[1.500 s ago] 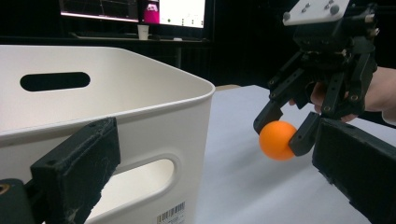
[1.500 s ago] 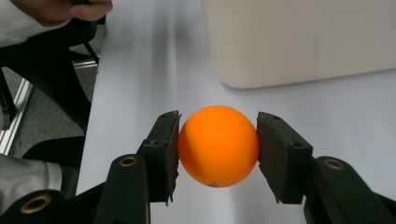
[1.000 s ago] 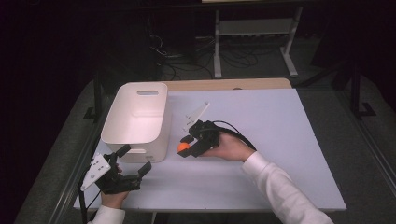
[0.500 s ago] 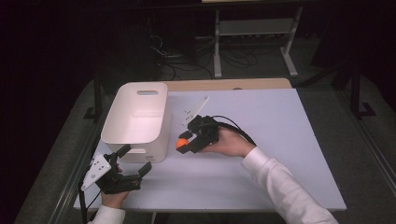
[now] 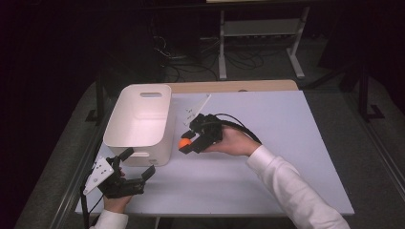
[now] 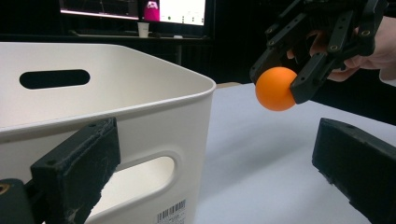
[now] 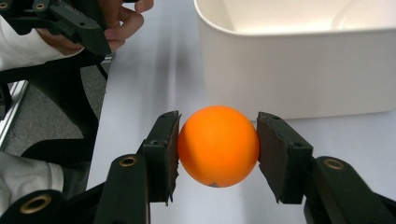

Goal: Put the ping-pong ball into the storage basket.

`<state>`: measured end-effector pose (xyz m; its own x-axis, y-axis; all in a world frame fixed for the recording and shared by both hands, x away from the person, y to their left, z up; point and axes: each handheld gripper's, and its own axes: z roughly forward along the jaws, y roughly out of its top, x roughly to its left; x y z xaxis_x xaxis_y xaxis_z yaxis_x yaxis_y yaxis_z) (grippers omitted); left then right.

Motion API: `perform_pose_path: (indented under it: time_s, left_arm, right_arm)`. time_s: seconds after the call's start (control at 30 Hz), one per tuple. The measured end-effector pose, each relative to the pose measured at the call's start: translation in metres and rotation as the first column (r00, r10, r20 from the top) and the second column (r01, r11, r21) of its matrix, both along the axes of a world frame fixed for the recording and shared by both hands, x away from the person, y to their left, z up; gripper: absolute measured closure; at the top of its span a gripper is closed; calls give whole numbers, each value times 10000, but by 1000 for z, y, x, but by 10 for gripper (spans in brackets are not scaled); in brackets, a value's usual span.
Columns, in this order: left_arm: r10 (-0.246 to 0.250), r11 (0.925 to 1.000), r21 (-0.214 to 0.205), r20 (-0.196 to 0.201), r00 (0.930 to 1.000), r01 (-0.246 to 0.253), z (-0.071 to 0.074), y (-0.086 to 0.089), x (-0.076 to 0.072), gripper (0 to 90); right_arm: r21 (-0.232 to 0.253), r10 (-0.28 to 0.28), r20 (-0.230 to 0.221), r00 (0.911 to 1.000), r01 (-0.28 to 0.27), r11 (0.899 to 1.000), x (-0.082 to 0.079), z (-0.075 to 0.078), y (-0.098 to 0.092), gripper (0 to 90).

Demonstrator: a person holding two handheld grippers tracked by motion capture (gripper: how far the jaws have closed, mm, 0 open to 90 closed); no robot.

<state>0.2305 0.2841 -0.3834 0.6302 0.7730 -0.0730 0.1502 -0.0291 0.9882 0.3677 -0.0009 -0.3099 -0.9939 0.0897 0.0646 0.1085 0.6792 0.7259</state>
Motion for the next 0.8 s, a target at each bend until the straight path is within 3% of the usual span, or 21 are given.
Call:
perform_pose_path:
  time_s: [0.8]
  left_arm:
    - [-4,10000,6,-8,10000,4,0,0,0,4]
  right_arm:
    - [-48,246,252,9994,-245,9997,4,22,5,495]
